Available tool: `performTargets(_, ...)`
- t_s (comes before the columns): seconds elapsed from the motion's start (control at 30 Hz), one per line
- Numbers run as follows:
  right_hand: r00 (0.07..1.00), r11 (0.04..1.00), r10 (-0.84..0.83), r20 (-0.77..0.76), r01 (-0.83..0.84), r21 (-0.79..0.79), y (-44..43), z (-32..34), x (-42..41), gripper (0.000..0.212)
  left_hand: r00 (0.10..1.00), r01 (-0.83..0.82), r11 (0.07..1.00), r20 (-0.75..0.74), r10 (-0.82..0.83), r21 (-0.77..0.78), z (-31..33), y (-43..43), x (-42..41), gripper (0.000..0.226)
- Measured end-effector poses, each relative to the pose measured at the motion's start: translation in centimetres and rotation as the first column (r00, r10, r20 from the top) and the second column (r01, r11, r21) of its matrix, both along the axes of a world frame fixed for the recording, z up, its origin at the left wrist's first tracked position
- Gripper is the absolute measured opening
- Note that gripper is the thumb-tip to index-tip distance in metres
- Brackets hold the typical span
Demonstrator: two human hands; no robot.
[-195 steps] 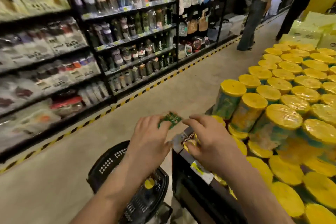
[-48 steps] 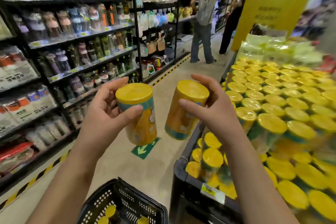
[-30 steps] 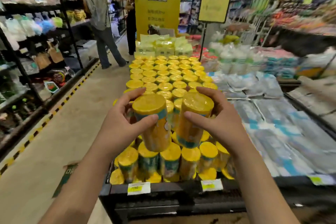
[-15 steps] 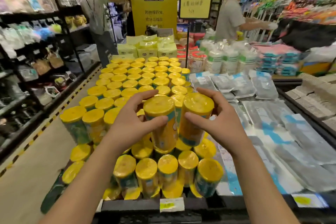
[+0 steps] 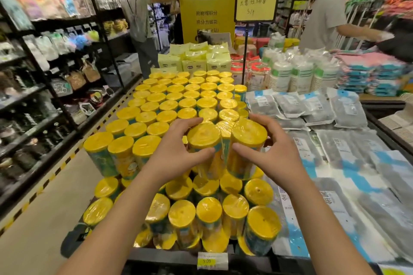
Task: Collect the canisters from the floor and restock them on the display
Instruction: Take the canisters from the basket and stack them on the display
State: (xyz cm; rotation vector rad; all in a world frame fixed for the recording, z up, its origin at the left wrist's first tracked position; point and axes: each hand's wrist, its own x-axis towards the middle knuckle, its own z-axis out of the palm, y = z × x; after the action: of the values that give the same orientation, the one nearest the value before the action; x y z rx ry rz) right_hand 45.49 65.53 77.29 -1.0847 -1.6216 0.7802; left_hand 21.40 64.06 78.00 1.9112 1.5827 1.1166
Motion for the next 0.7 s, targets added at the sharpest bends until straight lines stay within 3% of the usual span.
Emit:
performTargets(0.27, 0.999, 0.998, -0.039, 0.02, 0.04, -0.046, 0.2, -1.0, 0.6, 0.078, 0.963, -0.009, 0.999, -0.268, -0.003, -0.045, -2.2, 3.5, 0.6, 0.088)
performTargets(0.47, 0.997, 0.995, -0.075, 0.023, 0.076, -0.065, -0.2, -1.6, 1.5, 0.08, 0.872, -0.026, 1.0, -0.488, 0.024, 0.001, -4.4, 5.2, 0.0, 0.084)
performTargets(0.7, 0.994, 0.992, -0.1, 0.05, 0.104, -0.078, 0.0, -2.4, 2.0, 0.077, 0.809, -0.032, 0.999, -0.587, 0.043, 0.029, -5.2, 5.8, -0.1, 0.074)
